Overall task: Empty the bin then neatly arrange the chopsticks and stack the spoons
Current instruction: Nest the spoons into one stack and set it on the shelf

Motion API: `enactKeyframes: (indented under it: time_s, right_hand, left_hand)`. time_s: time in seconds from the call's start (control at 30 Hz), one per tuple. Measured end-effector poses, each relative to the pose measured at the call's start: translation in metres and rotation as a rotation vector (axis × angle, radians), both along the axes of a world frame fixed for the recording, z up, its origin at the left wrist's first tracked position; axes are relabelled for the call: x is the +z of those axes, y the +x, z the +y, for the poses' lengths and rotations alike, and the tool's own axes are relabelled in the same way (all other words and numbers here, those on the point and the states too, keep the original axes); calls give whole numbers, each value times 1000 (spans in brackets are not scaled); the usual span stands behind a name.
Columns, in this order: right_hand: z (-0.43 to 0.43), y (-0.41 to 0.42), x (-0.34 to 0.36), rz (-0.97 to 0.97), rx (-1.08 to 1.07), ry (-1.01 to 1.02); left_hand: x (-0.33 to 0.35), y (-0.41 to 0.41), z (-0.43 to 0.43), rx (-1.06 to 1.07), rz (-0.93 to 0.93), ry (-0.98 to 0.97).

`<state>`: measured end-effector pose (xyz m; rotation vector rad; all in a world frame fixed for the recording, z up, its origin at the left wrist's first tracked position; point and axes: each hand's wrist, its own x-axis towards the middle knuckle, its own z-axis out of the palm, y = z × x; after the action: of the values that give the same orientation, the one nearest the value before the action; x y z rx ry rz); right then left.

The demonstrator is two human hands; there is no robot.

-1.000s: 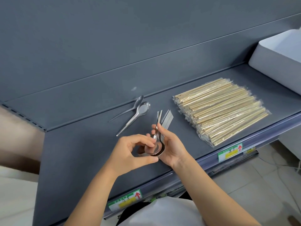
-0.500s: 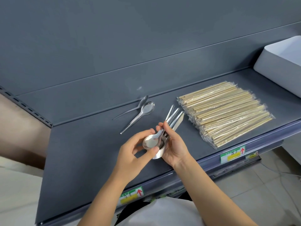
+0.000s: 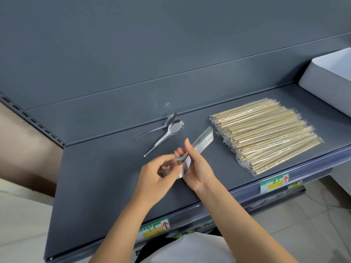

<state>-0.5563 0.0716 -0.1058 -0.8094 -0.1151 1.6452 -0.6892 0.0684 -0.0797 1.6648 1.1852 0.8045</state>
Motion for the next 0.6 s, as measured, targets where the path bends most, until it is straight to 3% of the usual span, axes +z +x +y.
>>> enactKeyframes:
  time_s: [0.17, 0.27, 0.37, 0.43, 0.53, 0.6]
  right_hand:
    - [6, 1, 0, 6, 35, 53]
    - [14, 2, 3, 10, 5, 51]
    - [22, 4, 6, 23, -58, 68]
    - [25, 5, 7, 11, -62, 68]
    - [27, 7, 5, 9, -61, 60]
    - [26, 8, 4, 22, -69, 36]
  left_hand:
    - [-1, -5, 16, -27, -38, -102]
    - [3, -6, 36, 109, -104, -158]
    - [-3, -9, 65, 278, 178, 58]
    - [-9, -12, 81, 248, 420, 168]
    - [-17, -11, 96, 147, 649, 171]
    - [-17, -9, 98, 116, 680, 150]
